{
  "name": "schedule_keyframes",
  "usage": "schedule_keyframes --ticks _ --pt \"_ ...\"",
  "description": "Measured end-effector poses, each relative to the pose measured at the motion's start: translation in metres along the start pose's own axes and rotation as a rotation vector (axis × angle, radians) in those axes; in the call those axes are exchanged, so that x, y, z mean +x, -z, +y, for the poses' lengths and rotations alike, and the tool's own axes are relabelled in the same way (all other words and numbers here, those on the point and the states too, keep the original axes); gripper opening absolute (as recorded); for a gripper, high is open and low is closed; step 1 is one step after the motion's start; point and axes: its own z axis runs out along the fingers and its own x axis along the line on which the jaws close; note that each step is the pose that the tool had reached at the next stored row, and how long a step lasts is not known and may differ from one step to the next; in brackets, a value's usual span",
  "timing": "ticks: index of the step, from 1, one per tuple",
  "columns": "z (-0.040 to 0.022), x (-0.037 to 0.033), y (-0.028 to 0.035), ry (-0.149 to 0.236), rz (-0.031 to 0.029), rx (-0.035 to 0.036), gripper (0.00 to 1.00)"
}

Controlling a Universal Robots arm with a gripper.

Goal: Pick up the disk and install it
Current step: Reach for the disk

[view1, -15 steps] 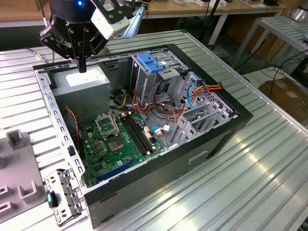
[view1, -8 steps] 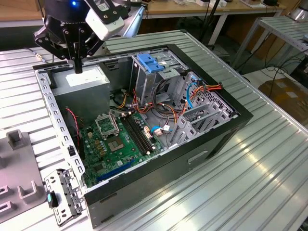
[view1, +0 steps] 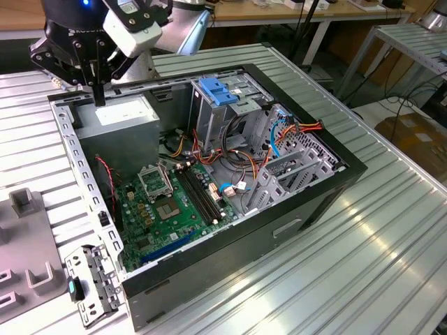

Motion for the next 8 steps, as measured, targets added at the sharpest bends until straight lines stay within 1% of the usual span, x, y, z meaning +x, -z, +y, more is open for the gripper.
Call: schedule_keyframes --ticks 3,8 --pt "-0.0002 0.009 0.0001 0.0 0.0014 -0.0002 0.11" --pt "-0.0005 0.0181 0.0002 0.0 0.0036 -0.0001 0.11"
